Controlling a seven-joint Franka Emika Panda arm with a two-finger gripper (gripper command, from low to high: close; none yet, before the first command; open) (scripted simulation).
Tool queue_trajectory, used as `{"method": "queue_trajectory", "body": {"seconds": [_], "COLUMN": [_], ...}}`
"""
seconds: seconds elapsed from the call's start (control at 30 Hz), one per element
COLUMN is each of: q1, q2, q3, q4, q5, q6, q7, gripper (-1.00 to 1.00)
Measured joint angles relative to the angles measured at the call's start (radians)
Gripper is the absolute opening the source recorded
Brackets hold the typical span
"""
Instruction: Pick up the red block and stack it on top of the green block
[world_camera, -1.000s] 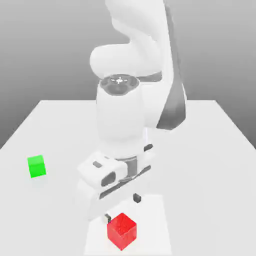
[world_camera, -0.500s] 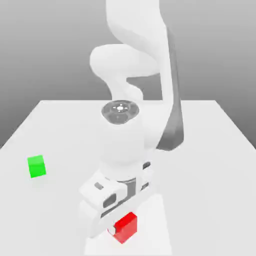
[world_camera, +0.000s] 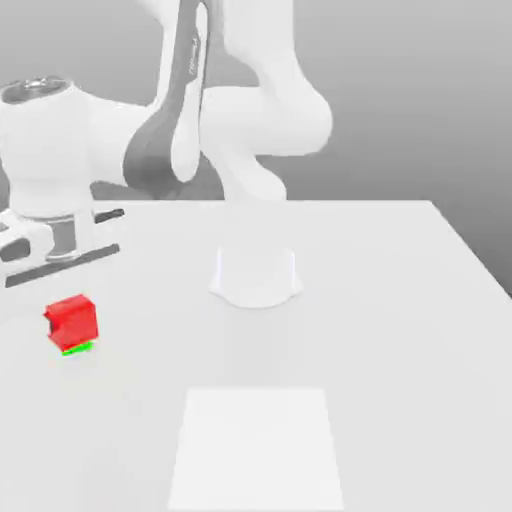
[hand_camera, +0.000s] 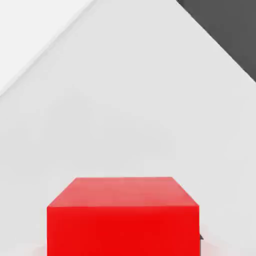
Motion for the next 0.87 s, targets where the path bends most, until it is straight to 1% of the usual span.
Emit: {"method": "queue_trajectory", "body": {"seconds": [0.23, 0.37, 0.5, 0.6, 0.67, 0.8, 0.83, 0.87], "q1": [-0.153, -0.136, -0.097, -0.065, -0.043, -0.064, -0.077, -0.077], "q2": [-0.078, -0.033, 0.035, 0.093, 0.134, 0.219, 0.235, 0.235], "q3": [-0.178, -0.217, -0.240, -0.248, -0.244, -0.169, -0.148, -0.148], "q4": [-0.108, -0.119, -0.120, -0.121, -0.121, -0.116, -0.115, -0.115], "q5": [-0.093, -0.053, 0.030, 0.125, 0.209, 0.412, 0.450, 0.450], "q6": [0.028, 0.087, 0.153, 0.201, 0.232, 0.285, 0.295, 0.295], "q7": [-0.267, -0.326, -0.385, -0.451, -0.510, -0.655, -0.681, -0.681], "gripper": [-1.00, -1.00, -1.00, -1.00, -1.00, -1.00, 1.00, 1.00]}}
